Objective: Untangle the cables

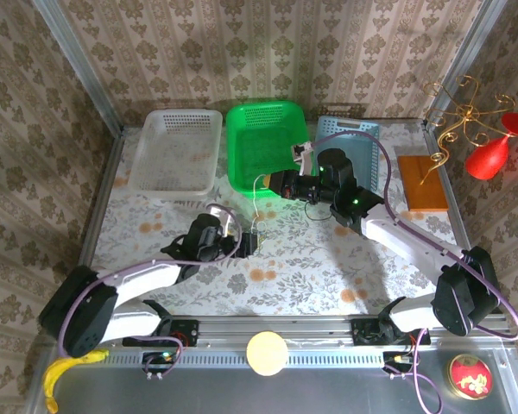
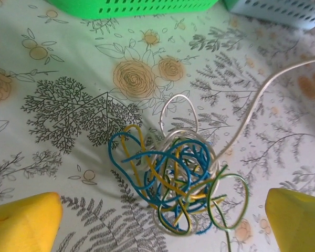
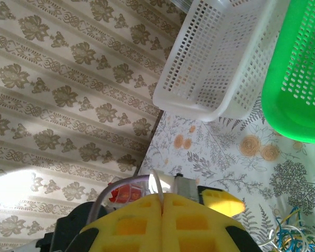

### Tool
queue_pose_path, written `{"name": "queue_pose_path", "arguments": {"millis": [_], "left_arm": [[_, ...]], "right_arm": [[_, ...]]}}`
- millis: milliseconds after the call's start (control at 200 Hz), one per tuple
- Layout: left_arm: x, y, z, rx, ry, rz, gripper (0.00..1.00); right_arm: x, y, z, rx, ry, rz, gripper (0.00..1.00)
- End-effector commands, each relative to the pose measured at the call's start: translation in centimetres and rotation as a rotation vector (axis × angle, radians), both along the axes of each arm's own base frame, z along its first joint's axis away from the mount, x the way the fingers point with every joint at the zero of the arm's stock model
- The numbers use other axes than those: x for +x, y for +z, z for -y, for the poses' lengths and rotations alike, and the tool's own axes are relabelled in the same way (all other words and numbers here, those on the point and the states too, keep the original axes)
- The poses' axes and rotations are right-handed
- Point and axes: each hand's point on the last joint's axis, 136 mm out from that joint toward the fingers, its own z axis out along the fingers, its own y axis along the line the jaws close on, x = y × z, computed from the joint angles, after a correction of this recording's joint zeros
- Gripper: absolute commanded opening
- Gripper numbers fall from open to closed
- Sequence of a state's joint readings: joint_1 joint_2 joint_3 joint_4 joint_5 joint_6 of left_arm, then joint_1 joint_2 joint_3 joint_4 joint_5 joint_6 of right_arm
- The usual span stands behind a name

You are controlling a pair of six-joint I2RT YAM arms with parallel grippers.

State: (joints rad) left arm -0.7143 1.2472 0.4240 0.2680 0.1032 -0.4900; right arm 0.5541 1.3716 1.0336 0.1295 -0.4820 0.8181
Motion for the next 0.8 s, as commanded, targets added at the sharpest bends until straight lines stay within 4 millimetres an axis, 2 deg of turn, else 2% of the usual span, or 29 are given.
{"name": "queue_pose_path", "arguments": {"millis": [0,135,205,280,360,435,565,795], "left_arm": [[2.6,2.8,2.0,-0.019,-0.012,0.127,0.99],[3.9,2.1,3.6,0.007,-0.031,0.135,0.90],[4.3,1.1,4.1,0.025,-0.037,0.127,0.80],[4.3,-0.4,4.2,0.046,-0.036,0.113,0.65],[4.0,-1.9,4.1,0.065,-0.038,0.090,0.50],[3.7,-3.4,3.8,0.082,-0.034,0.067,0.43],[2.9,-5.0,3.0,0.092,-0.018,0.033,0.40],[1.8,-6.0,2.1,0.091,-0.006,0.008,0.43]], "right_arm": [[-0.2,2.6,0.4,0.036,-0.016,0.036,0.00],[-0.1,2.8,0.4,0.043,-0.022,0.033,0.00],[0.0,3.2,0.4,0.048,-0.025,0.034,0.00],[0.0,3.9,0.4,0.054,-0.025,0.039,0.00],[0.2,5.2,0.4,0.069,-0.027,0.051,0.00],[0.3,6.9,0.5,0.093,-0.027,0.066,0.00],[0.4,10.5,0.8,0.140,-0.024,0.107,0.00],[0.8,17.8,2.7,0.229,-0.050,0.205,0.00]]}}
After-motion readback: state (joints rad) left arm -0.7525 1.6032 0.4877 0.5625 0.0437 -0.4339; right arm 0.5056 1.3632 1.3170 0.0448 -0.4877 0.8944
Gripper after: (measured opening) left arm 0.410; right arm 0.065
